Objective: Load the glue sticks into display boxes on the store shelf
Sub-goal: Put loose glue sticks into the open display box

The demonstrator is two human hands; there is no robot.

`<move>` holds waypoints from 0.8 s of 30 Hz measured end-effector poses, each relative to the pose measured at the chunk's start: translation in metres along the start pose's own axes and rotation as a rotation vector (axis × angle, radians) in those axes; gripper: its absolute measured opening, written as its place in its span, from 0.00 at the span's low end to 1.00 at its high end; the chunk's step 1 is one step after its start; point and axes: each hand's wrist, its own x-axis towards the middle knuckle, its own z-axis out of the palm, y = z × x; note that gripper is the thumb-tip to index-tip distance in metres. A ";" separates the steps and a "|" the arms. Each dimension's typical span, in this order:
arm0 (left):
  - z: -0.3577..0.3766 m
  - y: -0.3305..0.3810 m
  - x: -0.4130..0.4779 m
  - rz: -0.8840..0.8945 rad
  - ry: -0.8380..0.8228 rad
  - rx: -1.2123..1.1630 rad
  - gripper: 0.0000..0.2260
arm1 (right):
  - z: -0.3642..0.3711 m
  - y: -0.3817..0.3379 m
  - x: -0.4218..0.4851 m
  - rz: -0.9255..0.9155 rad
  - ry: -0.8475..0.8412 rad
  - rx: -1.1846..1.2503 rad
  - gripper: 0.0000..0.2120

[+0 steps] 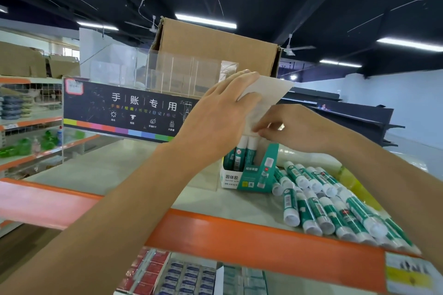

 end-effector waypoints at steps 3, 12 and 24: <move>-0.002 0.002 0.000 -0.014 0.001 -0.024 0.17 | -0.007 -0.001 -0.012 -0.026 0.138 -0.058 0.09; -0.004 0.004 0.002 -0.041 -0.027 -0.032 0.16 | -0.010 -0.029 -0.052 0.207 -0.458 -0.178 0.12; -0.008 0.006 0.000 -0.045 -0.033 -0.014 0.16 | 0.003 -0.038 -0.052 0.386 -0.426 -0.150 0.16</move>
